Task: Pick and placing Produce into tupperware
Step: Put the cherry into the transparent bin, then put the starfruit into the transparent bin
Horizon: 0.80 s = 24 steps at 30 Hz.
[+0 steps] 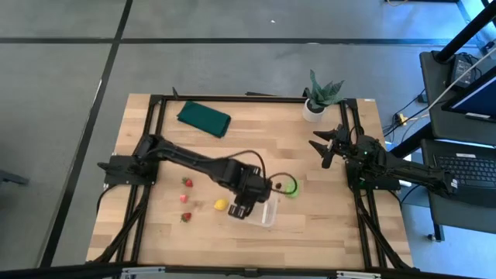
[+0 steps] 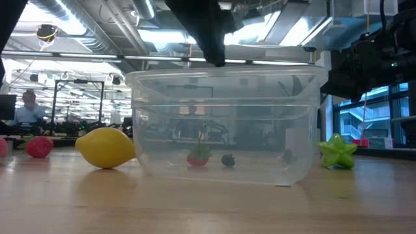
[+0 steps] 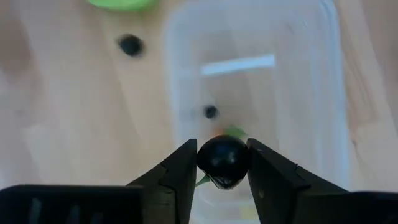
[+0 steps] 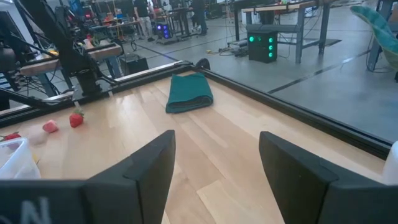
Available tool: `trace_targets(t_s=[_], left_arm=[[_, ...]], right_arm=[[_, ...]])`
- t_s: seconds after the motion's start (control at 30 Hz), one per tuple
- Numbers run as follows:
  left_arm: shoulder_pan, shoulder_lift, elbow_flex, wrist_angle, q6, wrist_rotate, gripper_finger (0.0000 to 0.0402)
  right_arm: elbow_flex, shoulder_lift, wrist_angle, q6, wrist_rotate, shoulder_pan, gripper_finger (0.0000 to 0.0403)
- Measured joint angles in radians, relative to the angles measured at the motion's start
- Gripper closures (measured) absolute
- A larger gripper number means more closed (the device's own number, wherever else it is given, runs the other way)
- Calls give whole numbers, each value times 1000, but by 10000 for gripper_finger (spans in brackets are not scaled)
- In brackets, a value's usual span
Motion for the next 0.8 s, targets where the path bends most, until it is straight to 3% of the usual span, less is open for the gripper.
trace_targets(t_s=[0.2,0.5,0.8], left_arm=[[-25,72,0,1,-7,45,296],[10,93,0,29,-50,66,255],[21,91,0,39,-48,50,262]], right_arm=[[0,3,-1,1,-9,0,169],[0,6,-4,2,-34,1,169],[0,6,-4,3,-35,1,169]])
